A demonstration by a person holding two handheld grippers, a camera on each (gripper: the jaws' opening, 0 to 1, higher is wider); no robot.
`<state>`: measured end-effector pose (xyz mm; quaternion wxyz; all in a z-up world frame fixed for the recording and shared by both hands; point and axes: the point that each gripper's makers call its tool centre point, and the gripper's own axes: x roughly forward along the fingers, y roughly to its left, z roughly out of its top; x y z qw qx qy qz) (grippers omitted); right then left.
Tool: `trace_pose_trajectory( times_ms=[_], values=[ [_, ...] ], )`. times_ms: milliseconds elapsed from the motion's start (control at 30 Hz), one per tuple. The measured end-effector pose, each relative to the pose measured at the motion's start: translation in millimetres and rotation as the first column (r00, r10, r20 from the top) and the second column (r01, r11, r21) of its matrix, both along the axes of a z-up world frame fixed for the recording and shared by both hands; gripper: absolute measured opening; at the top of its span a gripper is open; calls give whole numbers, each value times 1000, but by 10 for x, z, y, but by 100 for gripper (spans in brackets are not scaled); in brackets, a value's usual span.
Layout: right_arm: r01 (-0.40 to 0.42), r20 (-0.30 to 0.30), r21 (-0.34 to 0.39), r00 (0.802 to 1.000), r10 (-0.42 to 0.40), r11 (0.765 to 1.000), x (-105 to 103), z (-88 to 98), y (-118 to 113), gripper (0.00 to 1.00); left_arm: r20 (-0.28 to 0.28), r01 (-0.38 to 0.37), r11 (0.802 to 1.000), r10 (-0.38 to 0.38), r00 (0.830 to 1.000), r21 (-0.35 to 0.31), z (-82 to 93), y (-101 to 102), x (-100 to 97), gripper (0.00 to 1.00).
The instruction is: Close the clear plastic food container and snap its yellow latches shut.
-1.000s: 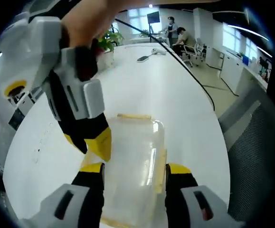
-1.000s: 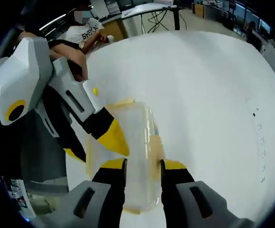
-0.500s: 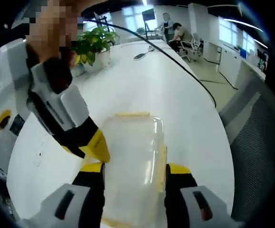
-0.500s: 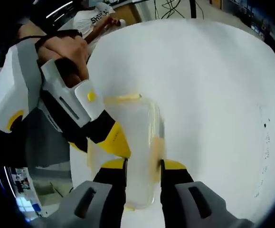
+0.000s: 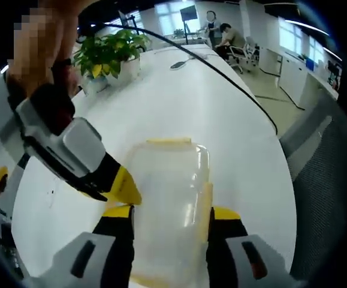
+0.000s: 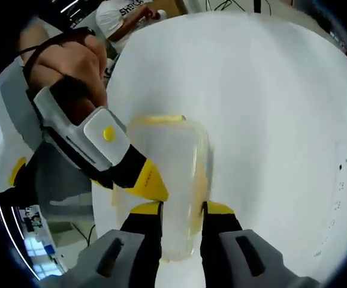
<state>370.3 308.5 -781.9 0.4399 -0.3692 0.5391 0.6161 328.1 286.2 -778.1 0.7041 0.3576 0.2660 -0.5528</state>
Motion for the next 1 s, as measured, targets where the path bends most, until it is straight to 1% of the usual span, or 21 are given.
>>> trace_pose_trajectory(
  times_ms=[33,67,233,433,600,767,867,900,933,967,1000],
  values=[
    [-8,5,-7,1000,8,1000,2,-16,-20,21,-4,0,1000,0,1000,-4,4,10,2,43],
    [3,7,-12,1000,-3,1000,0,-30,-41,22,-7,-2,1000,2,1000,-7,10,15,6,43],
    [1,21,-21,1000,-1,1000,5,-29,-51,24,12,2,1000,-2,1000,14,4,-2,3,44],
    [12,55,-35,998,-10,999,22,-22,-52,24,19,-1,1000,1,1000,5,7,-8,17,45],
    [24,86,-23,996,-22,999,12,-6,-62,24,28,-1,1000,0,1000,7,7,-19,21,45],
    [14,142,1,990,-14,1000,9,12,-61,24,33,3,1000,-3,999,15,6,-27,22,46],
    [49,195,11,980,-50,999,17,34,-72,24,30,4,1000,-5,1000,24,13,-36,30,46],
    [30,231,39,972,-38,999,28,46,-65,24,21,4,1000,-4,1000,21,20,-33,34,46],
    [23,250,65,967,-39,998,35,54,-60,24,3,-5,1000,5,1000,7,30,-38,38,46],
    [49,266,92,961,-72,995,37,61,-66,24,-17,-21,1000,21,1000,-12,42,-44,27,46],
    [106,283,131,949,-140,986,36,75,-77,23,-38,-31,999,30,999,-32,57,-43,27,46]
  ],
)
